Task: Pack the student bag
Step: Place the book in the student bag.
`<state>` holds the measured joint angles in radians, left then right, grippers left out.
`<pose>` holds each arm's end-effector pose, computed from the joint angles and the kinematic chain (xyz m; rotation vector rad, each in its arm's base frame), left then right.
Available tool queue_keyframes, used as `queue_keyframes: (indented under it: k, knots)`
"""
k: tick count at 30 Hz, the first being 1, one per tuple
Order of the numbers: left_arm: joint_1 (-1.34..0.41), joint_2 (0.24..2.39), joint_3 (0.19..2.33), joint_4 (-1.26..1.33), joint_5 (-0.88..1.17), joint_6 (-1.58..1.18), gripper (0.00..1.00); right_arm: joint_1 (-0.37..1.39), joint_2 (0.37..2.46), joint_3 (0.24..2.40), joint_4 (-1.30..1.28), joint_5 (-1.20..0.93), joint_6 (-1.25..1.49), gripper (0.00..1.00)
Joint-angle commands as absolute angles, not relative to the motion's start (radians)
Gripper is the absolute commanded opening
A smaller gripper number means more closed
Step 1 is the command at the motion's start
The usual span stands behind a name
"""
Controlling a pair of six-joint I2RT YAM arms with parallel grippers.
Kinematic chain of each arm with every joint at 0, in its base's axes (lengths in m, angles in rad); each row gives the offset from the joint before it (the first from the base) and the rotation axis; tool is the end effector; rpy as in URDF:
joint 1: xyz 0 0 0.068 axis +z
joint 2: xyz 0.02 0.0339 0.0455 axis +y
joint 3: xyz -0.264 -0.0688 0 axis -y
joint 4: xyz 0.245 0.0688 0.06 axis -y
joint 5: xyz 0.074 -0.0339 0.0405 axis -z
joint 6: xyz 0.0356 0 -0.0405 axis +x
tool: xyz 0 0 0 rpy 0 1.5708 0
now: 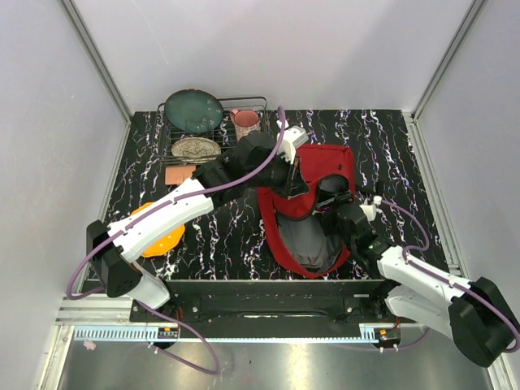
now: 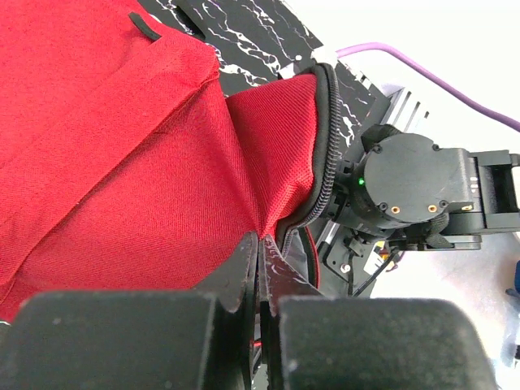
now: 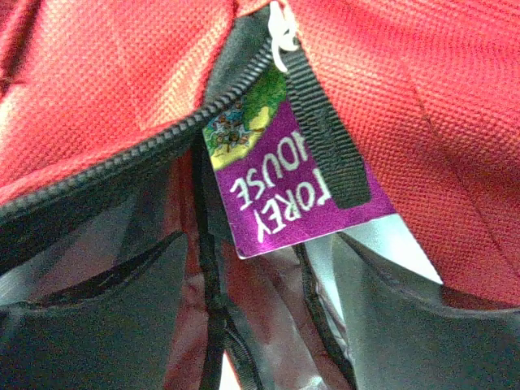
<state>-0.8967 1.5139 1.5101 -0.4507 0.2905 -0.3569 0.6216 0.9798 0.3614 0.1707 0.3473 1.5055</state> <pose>0.2088 -0.2777 0.3887 0.7702 2.0400 -1.0525 0.1731 0.1091 0.1931 1.1215 1.8216 0.9880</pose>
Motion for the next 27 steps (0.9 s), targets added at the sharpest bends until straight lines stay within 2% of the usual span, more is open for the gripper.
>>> queue_keyframes:
  k: [1,5,10,13,14,15,18,19,21,22,23,25,27]
  knots:
    - [-0.896,1.471,1.52,-0.341,0.359,-0.393,0.0,0.617,1.002,0.363,0.209,0.38,1.483,0.63]
    - [-0.896,1.471,1.519,-0.342,0.364,-0.397,0.0,0.601,1.119,0.442,0.221,0.426,1.433,0.53]
    - [-0.894,1.457,1.5,-0.344,0.367,-0.407,0.0,0.545,1.268,0.523,0.256,0.338,1.391,0.54]
    - [-0.896,1.443,1.485,-0.347,0.364,-0.402,0.0,0.534,1.273,0.491,0.33,0.273,1.367,0.54]
    - [-0.896,1.442,1.482,-0.356,0.361,-0.399,0.0,0.534,1.26,0.48,0.363,0.25,1.349,0.56]
    - [-0.896,1.439,1.479,-0.357,0.359,-0.394,0.0,0.534,1.243,0.456,0.371,0.195,1.326,0.61]
    - [-0.894,1.436,1.47,-0.371,0.347,-0.387,0.0,0.535,1.108,0.387,0.361,0.057,1.223,0.72]
    - [-0.893,1.434,1.465,-0.373,0.345,-0.385,0.0,0.535,1.0,0.371,0.326,0.031,1.194,0.74]
    - [-0.891,1.436,1.454,-0.373,0.347,-0.385,0.0,0.537,0.858,0.348,0.124,0.003,1.164,0.76]
    - [-0.89,1.434,1.45,-0.373,0.345,-0.384,0.0,0.54,0.71,0.345,0.038,0.003,1.164,0.77]
    - [-0.89,1.434,1.444,-0.367,0.344,-0.383,0.0,0.54,0.633,0.347,-0.161,0.003,1.167,0.77]
    - [-0.888,1.439,1.44,-0.364,0.356,-0.385,0.0,0.543,0.414,0.345,-0.329,0.018,1.192,0.78]
    - [-0.887,1.451,1.443,-0.368,0.367,-0.379,0.0,0.543,0.281,0.36,-0.567,0.067,1.218,0.77]
